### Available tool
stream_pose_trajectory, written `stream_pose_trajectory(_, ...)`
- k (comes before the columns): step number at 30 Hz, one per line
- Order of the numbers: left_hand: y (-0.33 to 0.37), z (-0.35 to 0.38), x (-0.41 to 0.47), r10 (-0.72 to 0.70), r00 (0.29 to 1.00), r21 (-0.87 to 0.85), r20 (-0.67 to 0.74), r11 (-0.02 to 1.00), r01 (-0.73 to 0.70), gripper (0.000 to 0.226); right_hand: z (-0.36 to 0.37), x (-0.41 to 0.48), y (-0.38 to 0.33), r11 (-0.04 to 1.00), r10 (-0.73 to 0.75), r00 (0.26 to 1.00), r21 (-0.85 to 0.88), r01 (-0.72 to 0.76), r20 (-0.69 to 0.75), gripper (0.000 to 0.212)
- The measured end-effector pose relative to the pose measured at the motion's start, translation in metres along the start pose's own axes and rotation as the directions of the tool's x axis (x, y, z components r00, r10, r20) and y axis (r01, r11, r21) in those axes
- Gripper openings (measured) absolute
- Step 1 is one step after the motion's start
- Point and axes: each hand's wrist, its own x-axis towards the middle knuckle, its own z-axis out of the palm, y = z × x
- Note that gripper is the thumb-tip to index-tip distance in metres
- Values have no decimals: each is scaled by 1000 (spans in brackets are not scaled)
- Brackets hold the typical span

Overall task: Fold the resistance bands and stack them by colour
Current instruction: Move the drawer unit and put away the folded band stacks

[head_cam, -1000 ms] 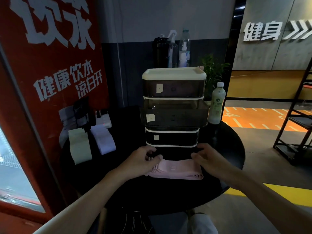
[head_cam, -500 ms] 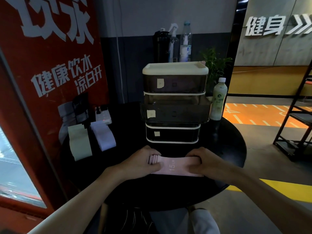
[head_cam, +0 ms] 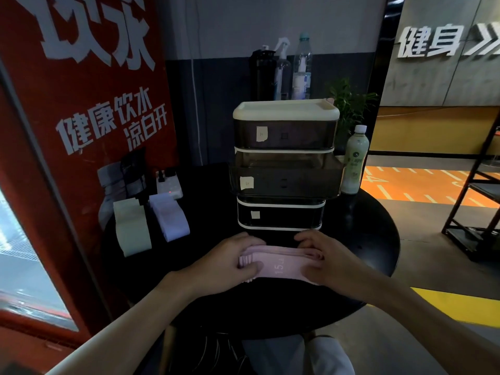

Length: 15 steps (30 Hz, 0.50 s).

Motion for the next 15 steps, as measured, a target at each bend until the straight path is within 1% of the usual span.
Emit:
stream_pose_trajectory(2, -3, 0, -3, 29, 999, 56, 21, 998, -30, 28, -2, -1, 1, 998, -4, 999, -70, 8, 50, 48)
stream_pose_trajectory(3, -4, 1, -5, 39, 999, 71, 24, 997, -41, 26, -3, -2, 2, 995, -8, 998, -103, 15, 59, 47)
stream_pose_trajectory(7, -5, 3, -8, 86, 996, 103, 25, 991, -88, 28, -3, -3, 4, 989, 14, 997, -150, -1, 82, 44)
stream_pose_trajectory(9, -4, 2, -7, 73, 997, 89, 23, 993, -74, 25, -2, -2, 6, 986, 14, 997, -166, -1, 80, 37)
stream_pose_trajectory(12, -4, -1, -9, 30, 1000, 32, -6, 999, -30, 20, 0, -2, 5, 982, -13, 999, -187, 21, 42, 19)
stream_pose_trajectory(15, -1, -9, -14, -40, 999, -74, -29, 997, 38, 19, -3, -3, 0, 978, -40, 999, -205, 44, 27, 14)
